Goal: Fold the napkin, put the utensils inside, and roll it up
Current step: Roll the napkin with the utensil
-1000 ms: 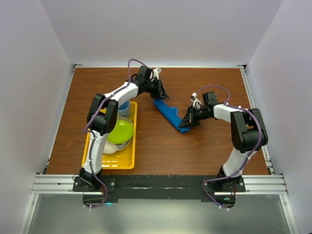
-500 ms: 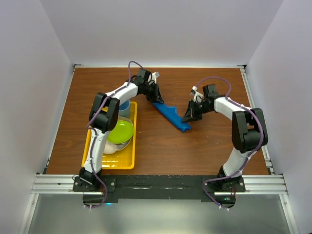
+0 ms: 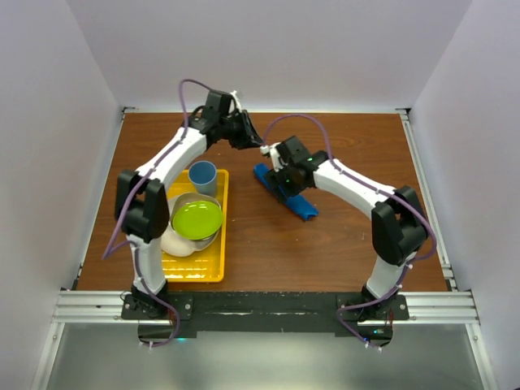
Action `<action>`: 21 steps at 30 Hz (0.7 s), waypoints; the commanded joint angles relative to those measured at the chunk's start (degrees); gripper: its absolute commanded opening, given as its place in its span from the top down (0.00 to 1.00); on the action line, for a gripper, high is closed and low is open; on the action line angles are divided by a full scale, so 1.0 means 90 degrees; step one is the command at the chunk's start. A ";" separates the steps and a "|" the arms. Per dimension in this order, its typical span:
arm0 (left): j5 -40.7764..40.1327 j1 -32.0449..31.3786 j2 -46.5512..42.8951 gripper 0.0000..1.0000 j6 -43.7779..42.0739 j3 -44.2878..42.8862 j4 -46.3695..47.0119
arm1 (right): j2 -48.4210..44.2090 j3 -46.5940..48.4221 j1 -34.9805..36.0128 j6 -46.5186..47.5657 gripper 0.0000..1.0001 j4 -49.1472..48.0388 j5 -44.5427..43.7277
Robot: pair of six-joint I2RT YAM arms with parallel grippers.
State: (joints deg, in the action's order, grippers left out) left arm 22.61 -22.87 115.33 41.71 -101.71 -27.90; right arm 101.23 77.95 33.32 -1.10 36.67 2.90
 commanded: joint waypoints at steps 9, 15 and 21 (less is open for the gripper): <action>-0.0256 0.0578 -0.1582 0.76 0.0580 0.1261 0.0307 | 0.1056 0.0674 0.1219 0.1860 0.32 -0.0119 -0.3241; -0.0091 0.0666 -0.1789 0.76 0.0717 0.1487 0.0473 | 0.1359 0.0636 0.1268 0.2163 0.32 -0.0557 -0.3320; -0.0032 0.0696 -0.1818 0.76 0.0697 0.1380 0.0512 | 0.1594 0.0392 0.1395 0.2388 0.36 -0.0948 -0.3524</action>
State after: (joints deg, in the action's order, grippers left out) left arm 21.04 -17.26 102.24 47.46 -88.23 -25.69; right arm 114.83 81.56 44.64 17.74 32.01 -25.65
